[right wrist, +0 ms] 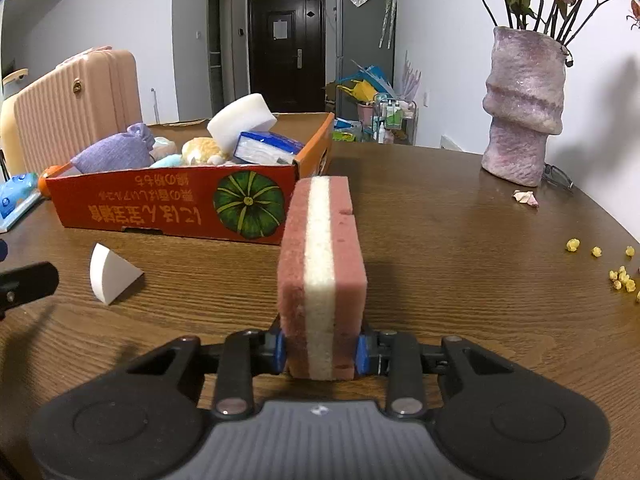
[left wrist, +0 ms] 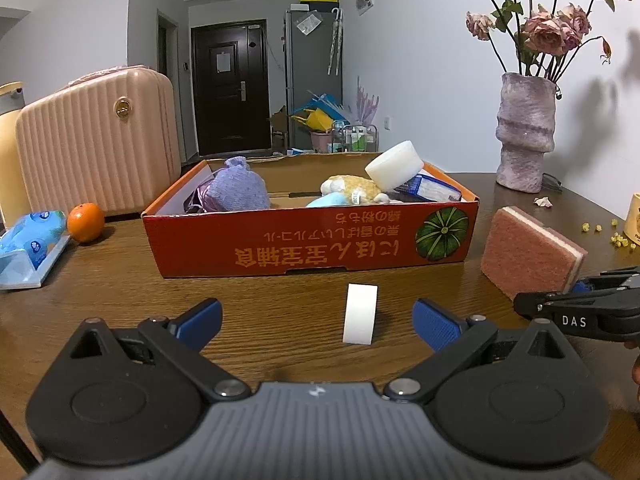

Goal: Organize soft objects
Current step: 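Grasp the pink layered sponge with the right gripper while the left gripper grasps the white foam block, then carry the white foam block and pink sponge over the box with both grippers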

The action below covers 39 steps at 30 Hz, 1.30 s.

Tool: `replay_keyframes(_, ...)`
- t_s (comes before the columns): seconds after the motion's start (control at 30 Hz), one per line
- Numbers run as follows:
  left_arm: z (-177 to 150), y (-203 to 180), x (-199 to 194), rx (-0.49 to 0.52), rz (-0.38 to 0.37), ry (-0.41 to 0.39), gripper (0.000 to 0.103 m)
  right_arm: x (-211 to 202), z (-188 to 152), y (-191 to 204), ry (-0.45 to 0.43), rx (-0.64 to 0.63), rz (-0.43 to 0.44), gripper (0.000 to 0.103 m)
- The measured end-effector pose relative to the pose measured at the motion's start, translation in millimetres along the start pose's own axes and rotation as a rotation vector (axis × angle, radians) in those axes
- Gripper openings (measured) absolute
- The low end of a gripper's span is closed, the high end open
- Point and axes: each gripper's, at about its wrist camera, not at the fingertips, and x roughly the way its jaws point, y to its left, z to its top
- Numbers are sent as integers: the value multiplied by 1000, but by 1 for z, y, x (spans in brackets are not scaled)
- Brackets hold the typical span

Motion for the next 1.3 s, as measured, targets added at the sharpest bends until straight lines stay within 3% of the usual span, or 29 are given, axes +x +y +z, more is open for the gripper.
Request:
replay_keyframes(0.63,8,-9,29,19,-19,45,103,-33,3,-3,-220,39,-39,30)
replay_keyframes(0.7,9,-10,34,24,-26,56,98,-34,3,-3,-231,42,-45,30)
replay_keyframes(0.77,10,-11,39,21,-33,69,84,-35,3,-3,-236,44,-49,30)
replay_keyframes(0.87,10,-12,46,21,-49,99,72,-34,2,-3,-234,44,-55,30)
replay_keyframes(1.0,10,-13,53,22,-60,131,66,-34,2,-1,-239,46,-64,30)
replay_keyframes(1.1,10,-11,61,6,-84,160,46,-35,2,2,-249,49,-61,30)
replay_keyframes(1.17,11,-10,65,-1,-103,179,28,-36,2,5,-251,51,-59,30)
replay_keyframes(1.3,11,-8,67,-10,-131,190,20,-37,2,12,-261,58,-61,30)
